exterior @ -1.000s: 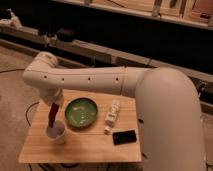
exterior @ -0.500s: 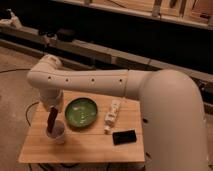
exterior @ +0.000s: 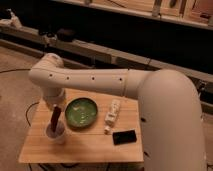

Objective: Place the pepper in the ceramic cup

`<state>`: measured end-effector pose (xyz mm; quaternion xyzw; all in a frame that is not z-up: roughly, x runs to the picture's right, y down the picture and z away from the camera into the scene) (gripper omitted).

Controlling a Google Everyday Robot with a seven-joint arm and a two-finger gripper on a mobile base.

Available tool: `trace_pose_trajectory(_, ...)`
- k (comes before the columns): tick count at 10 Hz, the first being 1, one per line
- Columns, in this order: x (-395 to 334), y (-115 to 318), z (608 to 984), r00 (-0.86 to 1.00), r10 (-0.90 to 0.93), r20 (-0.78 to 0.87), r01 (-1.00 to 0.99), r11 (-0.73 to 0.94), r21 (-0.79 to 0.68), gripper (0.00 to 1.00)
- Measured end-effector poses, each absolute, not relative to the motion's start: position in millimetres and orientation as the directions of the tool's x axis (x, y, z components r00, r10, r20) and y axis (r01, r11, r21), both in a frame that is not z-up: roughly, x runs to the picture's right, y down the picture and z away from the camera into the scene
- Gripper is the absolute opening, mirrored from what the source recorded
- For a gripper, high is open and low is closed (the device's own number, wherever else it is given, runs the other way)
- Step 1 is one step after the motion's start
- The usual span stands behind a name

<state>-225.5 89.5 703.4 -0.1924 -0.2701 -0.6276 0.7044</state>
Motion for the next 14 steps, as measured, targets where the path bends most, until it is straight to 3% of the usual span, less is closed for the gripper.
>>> trace_pose_trajectory(7,-228.2,86.9,707.8,0.061,-0.778,0.625,0.991,0.124,0.058,0.18)
trace_pose_trajectory(12,-230.8,87.3,707.6,0.040,-0.781,0.623,0.993,0.099,0.060,0.69)
trace_pose_trajectory(14,-232.9,88.9,706.6,0.037,-0.776,0.629,0.994,0.096,0.060,0.80)
